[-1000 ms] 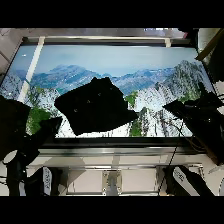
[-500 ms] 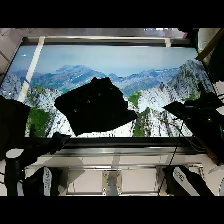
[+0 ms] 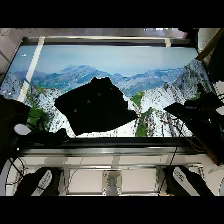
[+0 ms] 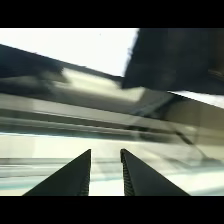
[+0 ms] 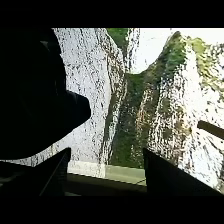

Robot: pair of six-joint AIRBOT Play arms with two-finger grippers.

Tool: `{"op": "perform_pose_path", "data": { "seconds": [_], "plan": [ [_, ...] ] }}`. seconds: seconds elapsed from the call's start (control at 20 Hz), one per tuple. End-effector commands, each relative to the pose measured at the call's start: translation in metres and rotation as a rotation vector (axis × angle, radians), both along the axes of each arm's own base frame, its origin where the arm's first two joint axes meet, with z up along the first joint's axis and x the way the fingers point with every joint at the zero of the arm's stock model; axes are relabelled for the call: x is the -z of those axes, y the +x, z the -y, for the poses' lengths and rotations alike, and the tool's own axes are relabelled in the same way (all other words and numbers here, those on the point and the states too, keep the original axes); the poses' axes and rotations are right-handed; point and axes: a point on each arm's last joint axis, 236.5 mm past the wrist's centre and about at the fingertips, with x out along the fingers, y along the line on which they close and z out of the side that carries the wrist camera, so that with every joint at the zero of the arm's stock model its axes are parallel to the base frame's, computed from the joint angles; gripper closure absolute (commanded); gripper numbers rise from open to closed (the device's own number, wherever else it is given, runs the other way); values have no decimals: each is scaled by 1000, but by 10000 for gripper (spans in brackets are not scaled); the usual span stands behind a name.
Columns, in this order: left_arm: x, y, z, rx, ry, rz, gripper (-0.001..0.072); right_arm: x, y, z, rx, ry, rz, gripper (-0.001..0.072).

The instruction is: Fold the clothes and pants, and hang the long-sleeved shirts on hangers.

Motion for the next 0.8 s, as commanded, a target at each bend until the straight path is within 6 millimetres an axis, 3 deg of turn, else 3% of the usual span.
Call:
{"op": "perform_pose_path", "data": {
  "seconds": [0.0, 0.1, 0.15, 0.2, 0.25, 0.5, 0.75],
  "plan": [
    [17, 32, 10, -148, 17, -20, 461, 6, -4, 6, -8, -37, -17, 199],
    [-8, 74, 27, -264, -105, 131, 461, 6, -4, 6, -8, -39, -19, 200],
    [-20, 89, 32, -288, -151, 195, 382, 6, -4, 6, -8, -39, -18, 200],
    [-25, 92, 36, -294, -177, 207, 91, 6, -4, 6, -8, -39, -18, 199],
    [-23, 86, 40, -293, -195, 171, 14, 6, -4, 6, -8, -39, -18, 200],
    [-1, 52, 49, -315, -221, 26, 55, 7, -8, 3, -20, -30, -30, 200],
    [8, 51, 43, -325, -191, 40, 55, 7, -10, 2, -26, -26, -37, 199]
  ]
}}
